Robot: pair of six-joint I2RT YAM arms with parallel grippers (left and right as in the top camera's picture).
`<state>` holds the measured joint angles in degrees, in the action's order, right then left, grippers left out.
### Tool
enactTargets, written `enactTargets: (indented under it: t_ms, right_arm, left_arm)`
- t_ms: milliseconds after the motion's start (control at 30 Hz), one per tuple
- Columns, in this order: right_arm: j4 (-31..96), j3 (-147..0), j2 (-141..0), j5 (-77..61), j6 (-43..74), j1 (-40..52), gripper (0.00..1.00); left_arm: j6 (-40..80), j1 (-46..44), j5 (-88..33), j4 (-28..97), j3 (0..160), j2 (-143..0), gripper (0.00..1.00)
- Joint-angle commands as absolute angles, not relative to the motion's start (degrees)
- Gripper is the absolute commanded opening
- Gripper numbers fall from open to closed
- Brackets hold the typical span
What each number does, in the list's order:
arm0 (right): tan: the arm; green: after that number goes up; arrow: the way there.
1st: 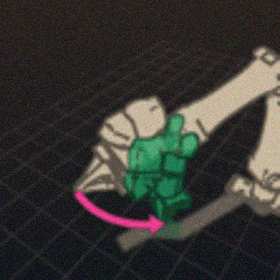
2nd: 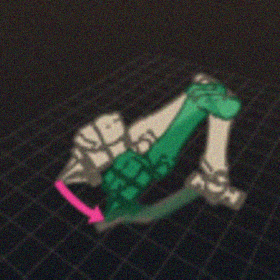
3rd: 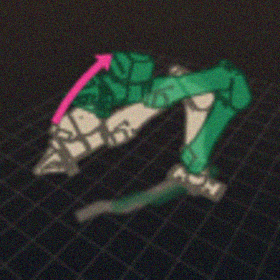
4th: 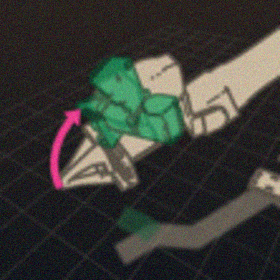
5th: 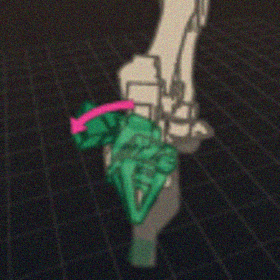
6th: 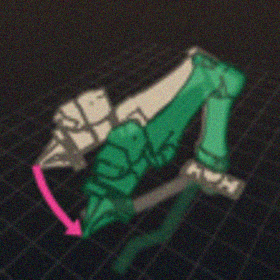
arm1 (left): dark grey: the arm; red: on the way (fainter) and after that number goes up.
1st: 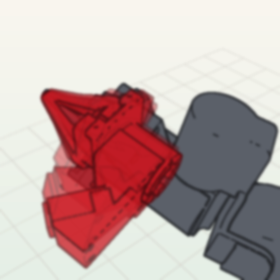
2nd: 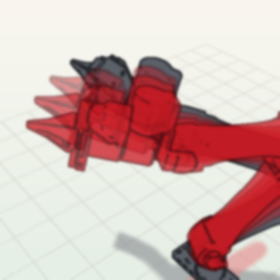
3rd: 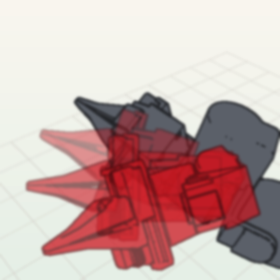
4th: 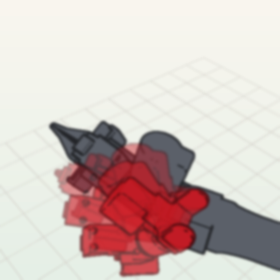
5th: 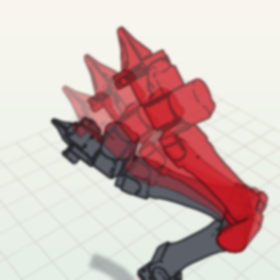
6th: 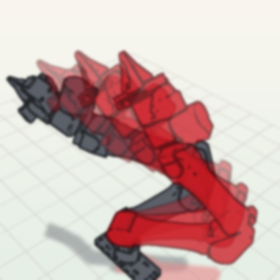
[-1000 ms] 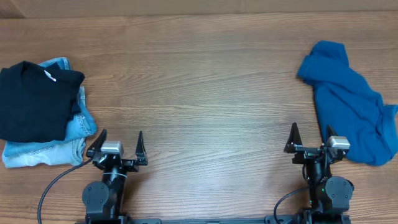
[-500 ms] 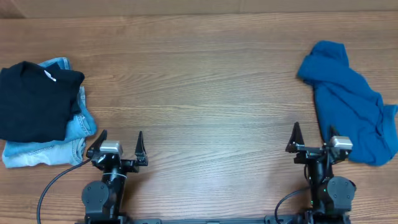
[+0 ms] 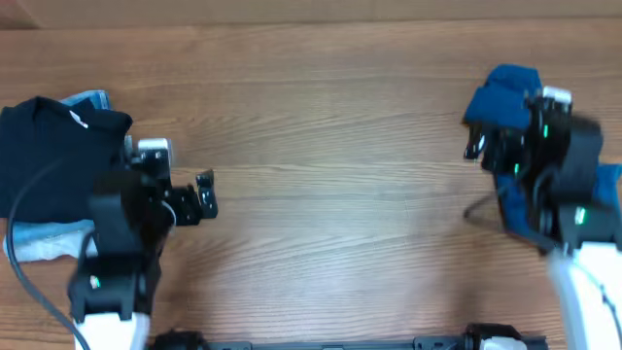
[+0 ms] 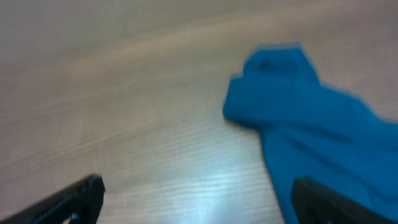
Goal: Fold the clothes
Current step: 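Reach the right gripper to the teal shirt and grasp its edge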
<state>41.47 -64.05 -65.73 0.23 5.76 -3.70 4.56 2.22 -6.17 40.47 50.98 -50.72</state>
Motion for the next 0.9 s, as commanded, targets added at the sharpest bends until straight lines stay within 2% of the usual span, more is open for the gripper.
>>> enactTargets:
  t_ms: [0,133,300,400,567,867]
  right_arm:
    - [46.26,-74.91,-74.87,0.05,3.9,-4.01,1.0]
    - [42.78,-76.64,-78.35,5.32,3.16,-8.82,1.0]
    - [36.01,-76.62,-86.02,-0.73,2.72,-34.09,1.0]
    - [30.7,-76.62,-91.5,-1.61,2.72,-41.32,1.0]
    - [27.49,-76.62,-100.84,-1.61,2.7,-45.47,1.0]
    - [26.28,-76.55,-111.31,-1.63,2.55,-45.98,0.99]
  left_arm:
    - [5.17,1.85,-5.98,47.81,61.98,-58.15,1.0]
    - [5.15,1.85,-5.74,49.5,64.86,-60.73,1.0]
    - [5.15,1.85,-5.74,49.32,64.86,-60.75,1.0]
    - [5.15,1.85,-5.76,49.54,64.86,-60.75,1.0]
    - [5.15,1.85,-5.78,49.67,64.86,-60.75,1.0]
    - [5.17,1.85,-5.78,49.5,64.86,-60.75,1.0]
